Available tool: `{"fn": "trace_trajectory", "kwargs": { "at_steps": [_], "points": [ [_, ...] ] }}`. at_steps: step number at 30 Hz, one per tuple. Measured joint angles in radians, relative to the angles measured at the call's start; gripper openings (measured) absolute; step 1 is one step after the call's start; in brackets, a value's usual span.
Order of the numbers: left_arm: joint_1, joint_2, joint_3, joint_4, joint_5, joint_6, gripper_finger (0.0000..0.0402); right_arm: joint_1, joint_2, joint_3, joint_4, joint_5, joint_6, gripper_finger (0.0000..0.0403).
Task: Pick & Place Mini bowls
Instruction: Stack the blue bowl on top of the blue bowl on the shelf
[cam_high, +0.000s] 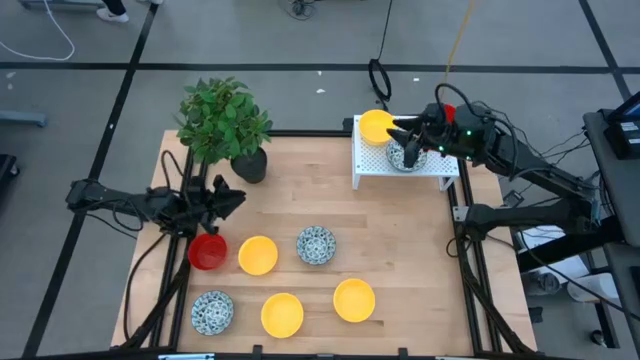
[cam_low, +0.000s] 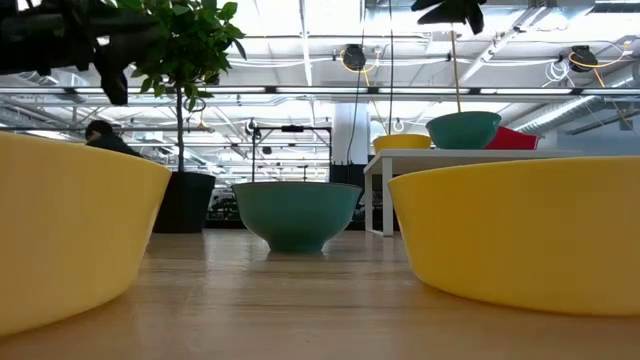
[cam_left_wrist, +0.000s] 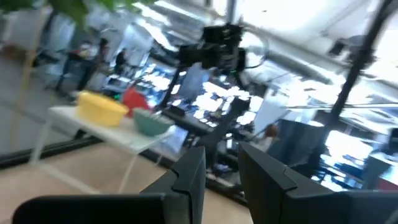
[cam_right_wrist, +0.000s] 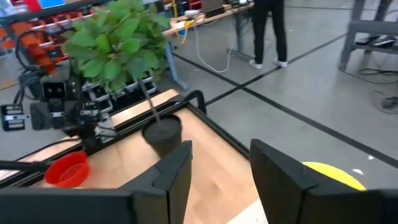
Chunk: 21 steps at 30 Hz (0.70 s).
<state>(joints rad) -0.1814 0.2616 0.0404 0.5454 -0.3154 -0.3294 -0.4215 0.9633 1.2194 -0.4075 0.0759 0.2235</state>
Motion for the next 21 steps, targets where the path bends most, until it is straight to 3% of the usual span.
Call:
{"fn": "trace_trajectory", "kwargs": {
  "at_steps": [4, 8, 15, 21],
  "points": [
    [-0.023, 0.045, 0.082, -0.078, 0.05, 0.019, 0.0097, 0.027, 0.013, 0.0, 0.002, 0.007, 0.004, 0.015],
    [-0.063, 0.155, 0.247, -0.307, 0.053, 0.056, 0.0097, 0.039, 0.026, 0.0, 0.027, 0.007, 0.004, 0.0153],
    [-0.149, 0.47, 0.552, -0.768, 0.082, -0.013, 0.0097, 0.039, 0.03, 0.0, 0.03, 0.006, 0.003, 0.0153],
    [-0.202, 0.75, 0.72, -0.842, 0.137, 0.038, 0.0099, 0.038, 0.03, 0.0, 0.029, 0.002, -0.001, 0.0153]
  ]
}}
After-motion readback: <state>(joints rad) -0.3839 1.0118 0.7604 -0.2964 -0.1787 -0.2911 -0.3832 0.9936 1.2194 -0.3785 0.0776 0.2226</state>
